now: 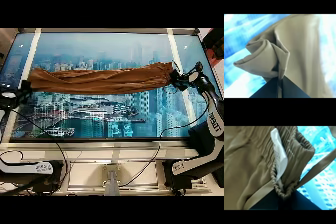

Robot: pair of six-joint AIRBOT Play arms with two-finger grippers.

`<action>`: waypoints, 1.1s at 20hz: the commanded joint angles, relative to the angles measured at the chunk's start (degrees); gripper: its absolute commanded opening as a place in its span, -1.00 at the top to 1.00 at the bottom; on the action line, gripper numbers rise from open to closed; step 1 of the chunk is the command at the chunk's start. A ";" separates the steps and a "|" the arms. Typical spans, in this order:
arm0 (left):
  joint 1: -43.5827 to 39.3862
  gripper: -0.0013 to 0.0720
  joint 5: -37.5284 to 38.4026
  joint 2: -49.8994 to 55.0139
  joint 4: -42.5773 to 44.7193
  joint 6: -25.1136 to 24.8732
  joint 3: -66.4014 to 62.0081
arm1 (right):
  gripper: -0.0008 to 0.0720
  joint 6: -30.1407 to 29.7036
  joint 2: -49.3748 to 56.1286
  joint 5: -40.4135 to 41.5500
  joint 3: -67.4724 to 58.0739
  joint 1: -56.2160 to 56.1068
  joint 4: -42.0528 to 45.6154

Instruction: Fold the clothes and pants, and hang the long-sleeved shirts on hangers.

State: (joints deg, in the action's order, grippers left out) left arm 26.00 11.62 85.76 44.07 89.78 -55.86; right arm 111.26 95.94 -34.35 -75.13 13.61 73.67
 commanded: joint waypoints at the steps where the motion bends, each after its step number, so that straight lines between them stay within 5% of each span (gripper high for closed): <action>1: 0.31 0.91 -0.07 -4.70 4.59 -0.22 -3.41 | 0.87 -3.04 -4.15 0.42 -0.09 0.02 0.33; 13: -0.46 0.91 -5.03 -9.07 3.56 -0.22 -22.10 | 0.87 -2.95 -11.26 10.29 -9.51 -1.44 -0.46; 15: -0.31 0.92 0.22 -8.92 6.73 -0.22 -22.16 | 0.87 -2.95 -11.30 8.41 -10.58 -1.44 1.44; 19: -0.17 0.92 21.90 -6.86 27.76 0.22 -21.42 | 0.87 -5.44 -11.21 -5.73 -9.44 -1.44 12.76; 22: -0.17 0.92 29.49 -6.58 39.63 6.19 -12.15 | 0.87 -6.19 -11.43 -16.79 -2.49 -1.44 19.28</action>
State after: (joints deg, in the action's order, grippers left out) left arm 25.82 30.35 78.81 70.02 91.57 -73.65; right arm 106.17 84.68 -40.07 -81.76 12.25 85.93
